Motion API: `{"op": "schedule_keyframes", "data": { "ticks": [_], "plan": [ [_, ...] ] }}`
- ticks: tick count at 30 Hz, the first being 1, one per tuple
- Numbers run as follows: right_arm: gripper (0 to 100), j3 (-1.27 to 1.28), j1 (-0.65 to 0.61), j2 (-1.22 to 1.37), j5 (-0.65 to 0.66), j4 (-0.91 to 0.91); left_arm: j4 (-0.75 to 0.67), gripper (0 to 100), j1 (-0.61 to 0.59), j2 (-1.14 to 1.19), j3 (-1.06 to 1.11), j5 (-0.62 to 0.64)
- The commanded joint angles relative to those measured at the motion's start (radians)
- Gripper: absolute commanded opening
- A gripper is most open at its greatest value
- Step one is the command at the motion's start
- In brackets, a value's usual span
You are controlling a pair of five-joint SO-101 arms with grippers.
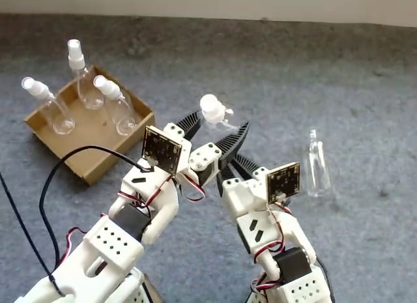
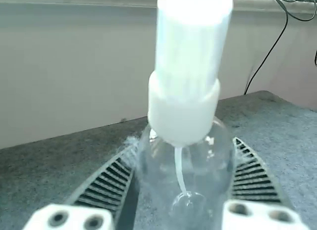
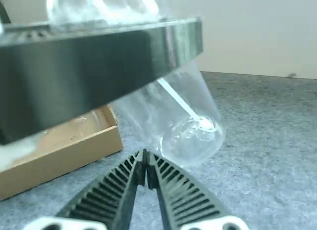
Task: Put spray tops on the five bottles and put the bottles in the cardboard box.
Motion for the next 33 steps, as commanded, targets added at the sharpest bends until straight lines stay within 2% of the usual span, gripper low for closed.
{"op": "schedule_keyframes", "data": {
  "ticks": [1,7,12,27,33],
  "plan": [
    [0.9,0.15,0.05,-0.012,0.003,-0.025,-0.011,14,0.025,-0.007,-0.01,0.009],
    [0.9,0.15,0.059,-0.012,0.008,-0.025,-0.011,14,0.024,-0.007,-0.008,0.009],
    [0.9,0.15,0.116,-0.012,0.005,-0.028,-0.011,14,0.024,-0.007,-0.008,0.009],
    [0.9,0.153,0.113,-0.01,0.008,0.054,-0.012,14,0.013,-0.007,-0.051,0.002],
    [0.9,0.153,0.113,-0.01,0.009,0.085,-0.011,14,-0.099,-0.005,-0.073,0.006]
  ]
}}
